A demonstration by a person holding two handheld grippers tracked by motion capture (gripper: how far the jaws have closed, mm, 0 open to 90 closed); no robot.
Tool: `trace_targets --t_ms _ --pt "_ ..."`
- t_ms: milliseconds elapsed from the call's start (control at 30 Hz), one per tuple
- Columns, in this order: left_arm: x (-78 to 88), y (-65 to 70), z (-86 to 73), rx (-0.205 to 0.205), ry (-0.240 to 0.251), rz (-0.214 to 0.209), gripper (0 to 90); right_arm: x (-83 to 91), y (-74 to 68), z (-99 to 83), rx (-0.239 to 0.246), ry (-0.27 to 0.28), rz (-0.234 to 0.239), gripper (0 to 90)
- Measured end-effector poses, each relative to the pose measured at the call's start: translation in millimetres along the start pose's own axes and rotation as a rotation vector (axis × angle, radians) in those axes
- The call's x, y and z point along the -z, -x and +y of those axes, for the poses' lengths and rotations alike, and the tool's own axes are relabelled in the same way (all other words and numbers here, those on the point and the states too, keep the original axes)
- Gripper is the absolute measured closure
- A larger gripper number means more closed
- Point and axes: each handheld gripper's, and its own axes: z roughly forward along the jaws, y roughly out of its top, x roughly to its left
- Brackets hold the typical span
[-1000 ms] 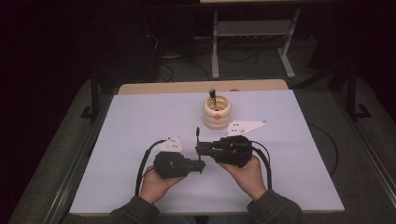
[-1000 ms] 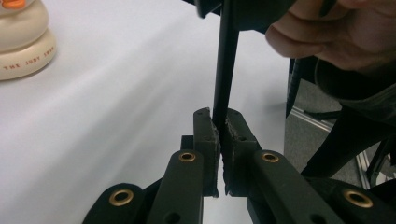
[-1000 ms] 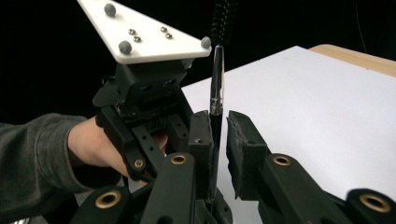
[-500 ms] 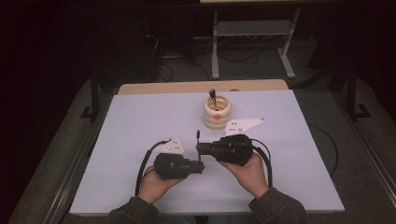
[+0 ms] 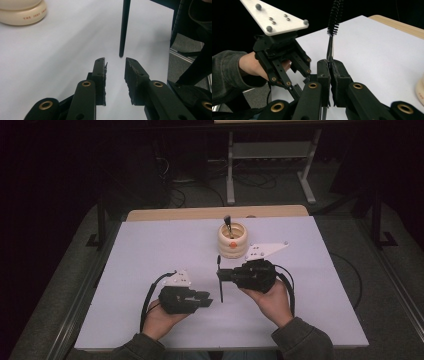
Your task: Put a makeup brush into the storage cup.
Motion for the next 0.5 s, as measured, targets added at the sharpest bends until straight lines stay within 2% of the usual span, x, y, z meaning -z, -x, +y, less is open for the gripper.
trace_targets --t_ms 167,333,433,467,500 --pt "4.1 -2.0 -5.1 0.02 0.0 0.016 68.6 3.3 8.3 0.1 -0.006 -0.01 -0.02 84.9" --pt "8.4 -3.8 -8.5 0.013 -0.003 0.035 67.3 7.8 18.1 0.3 -0.02 -0.023 -0.042 84.9" --pt "9.7 -3.3 -10.3 0.032 0.015 0.039 66.5 11.2 24.7 1.2 -0.033 -0.028 -0.059 84.9" --pt "11.3 -4.5 -10.7 0.019 0.004 0.042 66.1 12.6 27.1 1.8 -0.037 -0.027 -0.062 84.9" --pt "11.6 -4.0 -11.2 0.03 0.018 0.04 65.5 13.8 29.4 2.5 -0.043 -0.027 -0.063 84.9"
